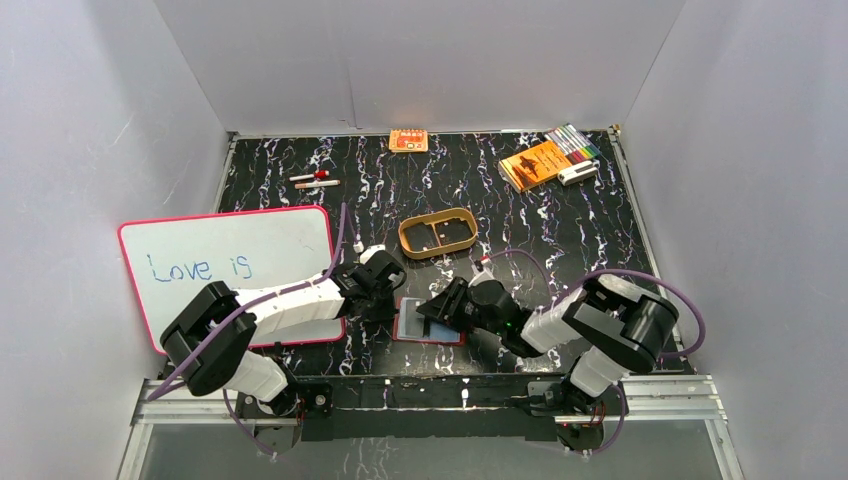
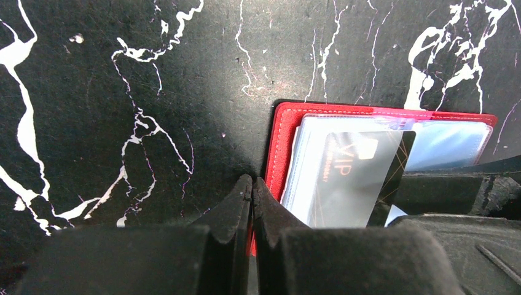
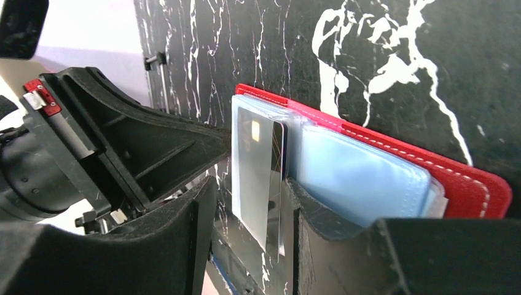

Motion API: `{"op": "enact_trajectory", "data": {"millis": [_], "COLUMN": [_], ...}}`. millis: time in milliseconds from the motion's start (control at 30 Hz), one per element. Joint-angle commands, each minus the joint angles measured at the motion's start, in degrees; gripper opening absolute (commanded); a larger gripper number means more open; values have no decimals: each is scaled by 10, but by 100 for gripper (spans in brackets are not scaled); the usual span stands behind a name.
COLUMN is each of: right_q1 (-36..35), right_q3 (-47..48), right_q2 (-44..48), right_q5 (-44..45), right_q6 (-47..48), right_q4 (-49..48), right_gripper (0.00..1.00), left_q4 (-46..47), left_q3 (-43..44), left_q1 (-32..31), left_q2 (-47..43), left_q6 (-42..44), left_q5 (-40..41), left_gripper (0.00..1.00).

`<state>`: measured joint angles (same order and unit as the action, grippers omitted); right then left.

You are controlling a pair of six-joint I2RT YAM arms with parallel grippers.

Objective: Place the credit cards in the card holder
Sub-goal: Insert the credit card into the card holder.

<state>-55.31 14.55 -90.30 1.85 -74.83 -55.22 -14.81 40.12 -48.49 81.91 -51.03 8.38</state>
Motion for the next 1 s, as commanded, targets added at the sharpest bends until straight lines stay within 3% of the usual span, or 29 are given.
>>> {"op": "enact_trajectory", "data": {"millis": [0,433,800,967], "right_q1": [-4,-8,-14,-22], "right_q3": [59,139,239,252], "right_q2": [20,-6,9,9], "right_q5": [-12,-47,-25,-32], "right_q6": [53,69,101,112], "right_q4": [121,229,461,470], "right_gripper": [51,51,51,51], "left_q4": [-5,59,65,73], "left_q3": [-8,-35,-44,-42], "left_q1": [-1,-1,-1,-1], "left_q2": [-12,-34,-55,-58], "left_q6": [1,-6,-13,-14], "left_q5": [-9,-60,-45,-47], "left_gripper": [0,0,0,0]}}
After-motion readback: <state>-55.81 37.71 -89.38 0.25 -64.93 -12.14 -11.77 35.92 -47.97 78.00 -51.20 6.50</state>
